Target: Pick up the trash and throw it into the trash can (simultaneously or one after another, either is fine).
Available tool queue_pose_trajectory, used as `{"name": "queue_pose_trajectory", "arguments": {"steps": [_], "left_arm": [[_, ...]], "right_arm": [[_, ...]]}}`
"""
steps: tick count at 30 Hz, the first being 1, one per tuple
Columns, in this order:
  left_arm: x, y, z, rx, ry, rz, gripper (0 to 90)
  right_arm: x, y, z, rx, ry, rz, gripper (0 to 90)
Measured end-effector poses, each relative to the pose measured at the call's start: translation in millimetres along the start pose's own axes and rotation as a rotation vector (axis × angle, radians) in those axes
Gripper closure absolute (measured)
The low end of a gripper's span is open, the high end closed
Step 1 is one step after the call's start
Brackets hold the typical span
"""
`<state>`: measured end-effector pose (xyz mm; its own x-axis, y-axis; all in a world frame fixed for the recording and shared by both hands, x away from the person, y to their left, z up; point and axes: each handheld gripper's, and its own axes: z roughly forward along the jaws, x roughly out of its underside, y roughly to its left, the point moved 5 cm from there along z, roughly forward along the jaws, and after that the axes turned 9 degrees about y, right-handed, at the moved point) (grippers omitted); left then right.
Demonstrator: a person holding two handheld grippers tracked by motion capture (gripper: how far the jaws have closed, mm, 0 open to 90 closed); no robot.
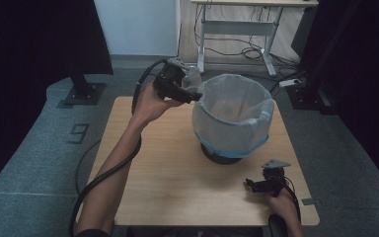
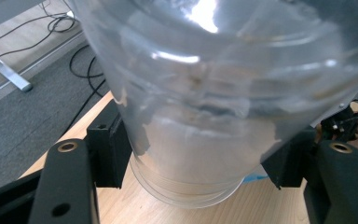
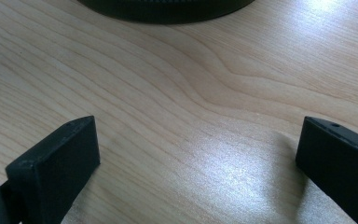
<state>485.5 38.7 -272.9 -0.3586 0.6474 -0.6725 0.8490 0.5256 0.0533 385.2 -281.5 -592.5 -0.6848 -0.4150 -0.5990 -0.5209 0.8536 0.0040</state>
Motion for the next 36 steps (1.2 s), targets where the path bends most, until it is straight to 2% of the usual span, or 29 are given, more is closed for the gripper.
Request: {"name": "queue_pose_trajectory", "arguments": {"steps": [18, 21, 36], "left_arm": [[-28.8, -23.3, 20.8, 0.029, -0.01, 0.046, 34.4], [-33.5, -28.1, 28.5, 0.034, -0.009, 0.059, 34.4], [-39.4, -42.8, 63.6, 0.074, -0.004, 0.065, 34.3]], "right_arm": [[0.0, 0.0, 0.0, 0.0, 0.0, 0.0, 0.0], [0.0, 0.0, 0.0, 0.0, 0.0, 0.0, 0.0], [0.0, -0.1, 0.0, 0.001, 0.0, 0.0, 0.0]]}}
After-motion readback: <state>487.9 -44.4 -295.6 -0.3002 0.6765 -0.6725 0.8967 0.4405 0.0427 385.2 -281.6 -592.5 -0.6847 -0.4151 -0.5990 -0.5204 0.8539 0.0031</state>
